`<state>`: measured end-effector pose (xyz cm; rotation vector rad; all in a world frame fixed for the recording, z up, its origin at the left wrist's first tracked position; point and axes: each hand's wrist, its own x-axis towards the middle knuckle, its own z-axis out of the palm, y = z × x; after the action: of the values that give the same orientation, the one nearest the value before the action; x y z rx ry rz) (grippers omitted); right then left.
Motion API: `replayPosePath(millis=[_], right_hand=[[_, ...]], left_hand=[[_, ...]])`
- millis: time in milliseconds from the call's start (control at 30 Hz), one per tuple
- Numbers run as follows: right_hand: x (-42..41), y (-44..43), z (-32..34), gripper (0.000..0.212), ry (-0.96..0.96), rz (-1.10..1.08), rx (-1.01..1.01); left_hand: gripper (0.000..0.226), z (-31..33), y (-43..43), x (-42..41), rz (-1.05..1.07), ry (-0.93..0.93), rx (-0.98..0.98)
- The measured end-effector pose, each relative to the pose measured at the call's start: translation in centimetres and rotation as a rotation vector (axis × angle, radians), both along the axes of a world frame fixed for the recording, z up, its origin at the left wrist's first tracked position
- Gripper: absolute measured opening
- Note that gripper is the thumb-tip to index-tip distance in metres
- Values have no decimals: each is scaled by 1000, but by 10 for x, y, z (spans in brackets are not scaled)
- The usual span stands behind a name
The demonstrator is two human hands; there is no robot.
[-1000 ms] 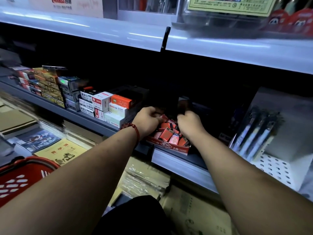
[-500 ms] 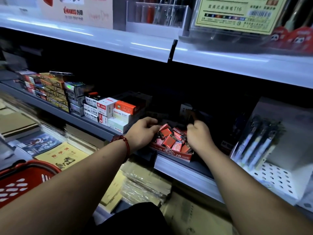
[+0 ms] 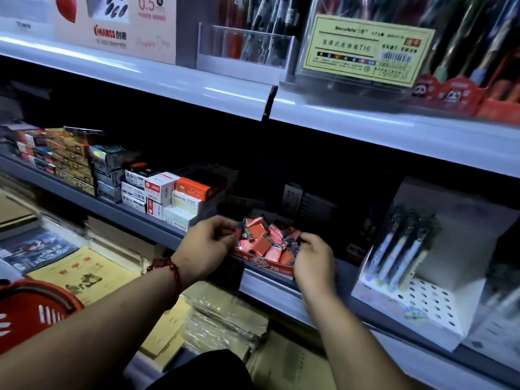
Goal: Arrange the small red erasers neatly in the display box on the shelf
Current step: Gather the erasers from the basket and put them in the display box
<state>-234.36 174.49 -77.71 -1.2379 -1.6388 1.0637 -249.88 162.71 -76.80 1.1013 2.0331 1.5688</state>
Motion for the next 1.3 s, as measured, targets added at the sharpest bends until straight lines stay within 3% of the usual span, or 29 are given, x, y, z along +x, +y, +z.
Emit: replayPosePath(millis=[167, 333, 467, 567, 633, 733, 900, 967, 1100, 1200, 1300], right_hand=[[-17, -10, 0, 41, -88, 239, -6], [-9, -15, 9, 44, -264, 453, 97], [23, -13, 20, 35, -623, 167, 517], [34, -11, 29, 40, -992, 75, 324], [32, -9, 35, 40, -1070, 63, 216], [25, 2, 41, 35, -970, 72, 257], [5, 12, 69, 28, -556, 169, 301], [-8, 14, 81, 29, -486, 207, 304], [-30, 19, 89, 36, -489, 306, 311], [-30, 26, 84, 47, -618, 337, 248], [-17, 28, 83, 41, -702, 303, 143]], left_hand=[[12, -3, -11, -15, 216, 110, -34], [29, -3, -17, -20, 200, 126, -56], [38, -2, -19, -21, 119, 49, -40], [40, 0, -19, -23, 90, -18, -42], [39, 2, -18, -24, 85, -84, -31], [39, 5, -19, -26, 76, -104, -40], [40, 7, -10, -18, -16, -74, -74], [39, 9, -2, -10, -67, -51, -78], [33, 6, 14, 3, -156, -64, -66], [23, 6, 13, 4, -148, 17, -86], [20, 13, 2, -2, -103, 144, -128]])
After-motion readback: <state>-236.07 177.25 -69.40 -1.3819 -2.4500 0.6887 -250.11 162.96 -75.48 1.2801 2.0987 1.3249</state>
